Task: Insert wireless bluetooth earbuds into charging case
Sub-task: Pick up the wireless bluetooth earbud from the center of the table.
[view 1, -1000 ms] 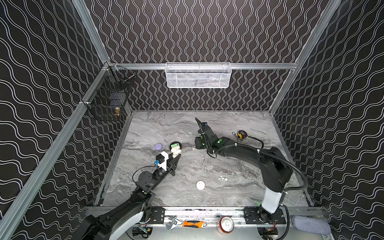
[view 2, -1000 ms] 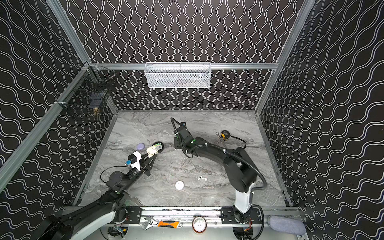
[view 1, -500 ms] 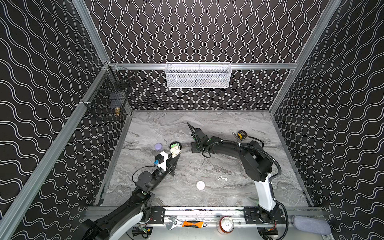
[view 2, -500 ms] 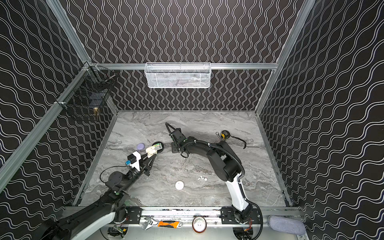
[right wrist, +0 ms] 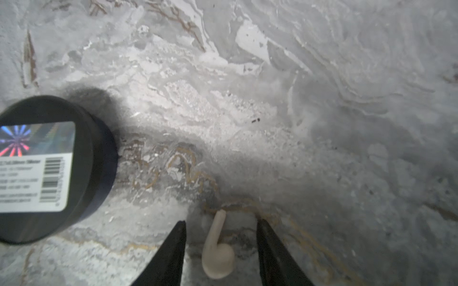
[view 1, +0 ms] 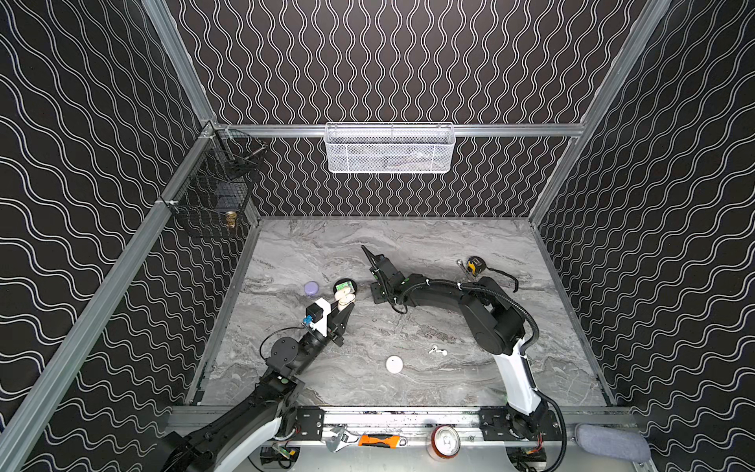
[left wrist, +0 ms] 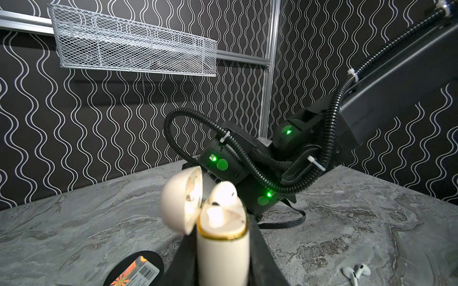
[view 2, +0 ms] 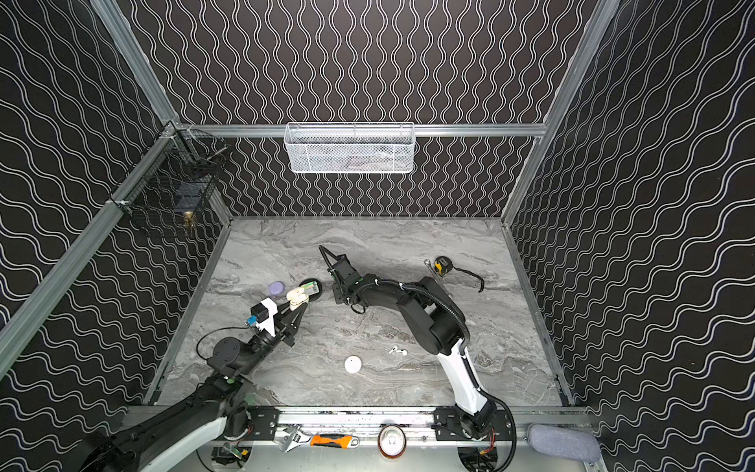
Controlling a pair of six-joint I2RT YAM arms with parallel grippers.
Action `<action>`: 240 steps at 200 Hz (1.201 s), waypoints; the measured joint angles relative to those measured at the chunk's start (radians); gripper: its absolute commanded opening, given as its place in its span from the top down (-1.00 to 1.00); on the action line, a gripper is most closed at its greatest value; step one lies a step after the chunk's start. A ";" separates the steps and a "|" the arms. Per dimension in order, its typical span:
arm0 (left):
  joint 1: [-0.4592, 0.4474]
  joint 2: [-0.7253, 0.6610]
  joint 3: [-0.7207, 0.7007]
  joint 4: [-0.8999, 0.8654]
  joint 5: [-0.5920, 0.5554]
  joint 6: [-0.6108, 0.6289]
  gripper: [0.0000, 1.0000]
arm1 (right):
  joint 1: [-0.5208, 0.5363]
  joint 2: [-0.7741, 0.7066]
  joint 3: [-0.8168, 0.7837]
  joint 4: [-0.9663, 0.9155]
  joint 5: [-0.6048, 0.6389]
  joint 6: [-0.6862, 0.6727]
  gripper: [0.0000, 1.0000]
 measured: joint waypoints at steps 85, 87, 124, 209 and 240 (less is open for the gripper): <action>0.000 0.007 0.002 -0.006 0.000 0.000 1.00 | 0.031 -0.037 -0.066 0.013 0.065 -0.020 0.20; 0.000 0.007 0.002 -0.006 0.000 0.000 1.00 | 0.031 -0.039 -0.069 0.013 0.068 -0.021 0.20; 0.000 -0.008 0.002 -0.015 0.000 0.000 1.00 | 0.013 -0.061 -0.118 0.038 0.110 0.006 0.29; 0.000 -0.015 0.002 -0.029 -0.001 0.003 1.00 | -0.063 -0.048 -0.101 0.047 0.111 0.024 0.32; 0.000 -0.016 0.002 -0.031 -0.001 0.003 1.00 | -0.068 -0.037 -0.079 0.039 0.103 0.023 0.33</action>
